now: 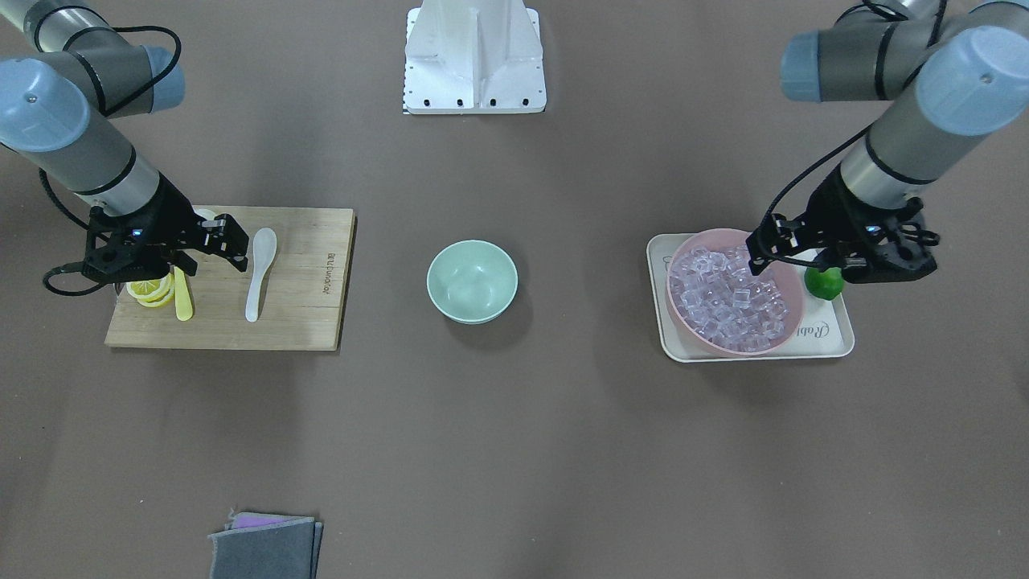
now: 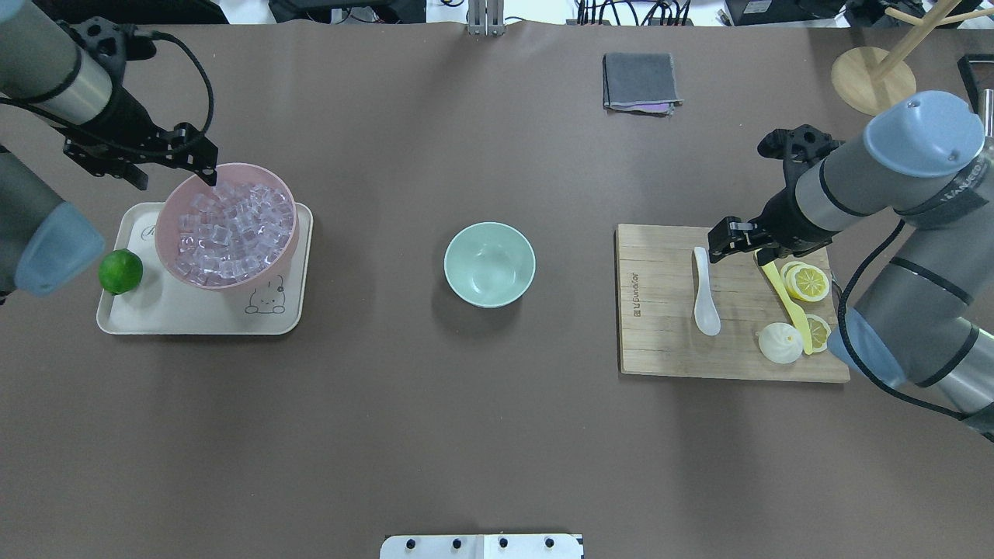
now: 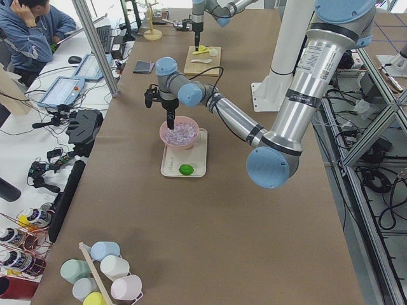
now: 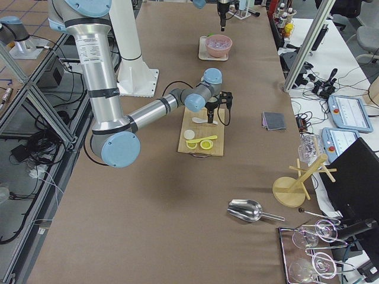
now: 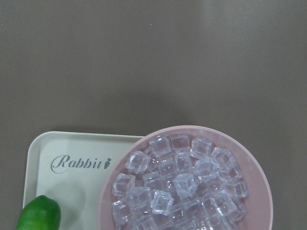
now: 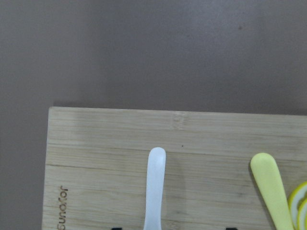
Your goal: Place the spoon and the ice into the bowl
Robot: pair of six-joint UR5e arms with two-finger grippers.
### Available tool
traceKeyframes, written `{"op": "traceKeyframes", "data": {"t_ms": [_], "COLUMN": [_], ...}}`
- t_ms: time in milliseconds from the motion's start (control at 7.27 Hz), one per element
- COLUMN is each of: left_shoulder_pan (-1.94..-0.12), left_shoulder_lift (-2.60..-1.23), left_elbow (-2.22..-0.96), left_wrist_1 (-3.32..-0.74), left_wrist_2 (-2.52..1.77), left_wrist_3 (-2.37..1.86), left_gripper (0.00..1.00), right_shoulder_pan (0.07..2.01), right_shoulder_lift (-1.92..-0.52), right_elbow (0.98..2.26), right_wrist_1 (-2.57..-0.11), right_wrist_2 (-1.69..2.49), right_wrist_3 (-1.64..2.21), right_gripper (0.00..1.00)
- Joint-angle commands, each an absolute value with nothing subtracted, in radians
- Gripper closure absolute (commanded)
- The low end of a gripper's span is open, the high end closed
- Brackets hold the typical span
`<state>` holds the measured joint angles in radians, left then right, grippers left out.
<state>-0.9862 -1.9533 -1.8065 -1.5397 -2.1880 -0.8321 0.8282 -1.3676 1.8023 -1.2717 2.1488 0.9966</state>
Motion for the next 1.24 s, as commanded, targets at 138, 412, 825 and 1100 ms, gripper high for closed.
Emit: {"op": "traceKeyframes", "data": {"t_ms": [138,412,825,1100], "left_shoulder_pan": [-0.934,-0.931,-0.931,-0.931], "left_shoulder_lift": [-1.971,-1.970,-1.968,-1.968], "left_elbow": [-1.787,-1.787,-1.787,-1.790], "left_wrist_1": [-1.529,-1.529,-1.529,-1.529], "left_wrist_2": [-2.158,-2.158,-2.157,-2.157], "left_wrist_3": [-0.833,-0.833,-0.833,-0.838], "left_gripper": [0.07,0.07,0.06,0.06], "right_shoulder_pan": [0.782,0.776,0.756,0.749], "right_shoulder_lift": [-1.333,-1.325,-1.316,-1.304], "right_elbow": [1.757,1.723,1.706,1.684], "right_wrist_1": [-1.273,-1.255,-1.250,-1.250], "right_wrist_2": [2.115,2.112,2.093,2.086], "right_wrist_3": [1.017,1.017,1.031,1.031], "right_gripper": [0.25,0.28,0.38,0.41]}}
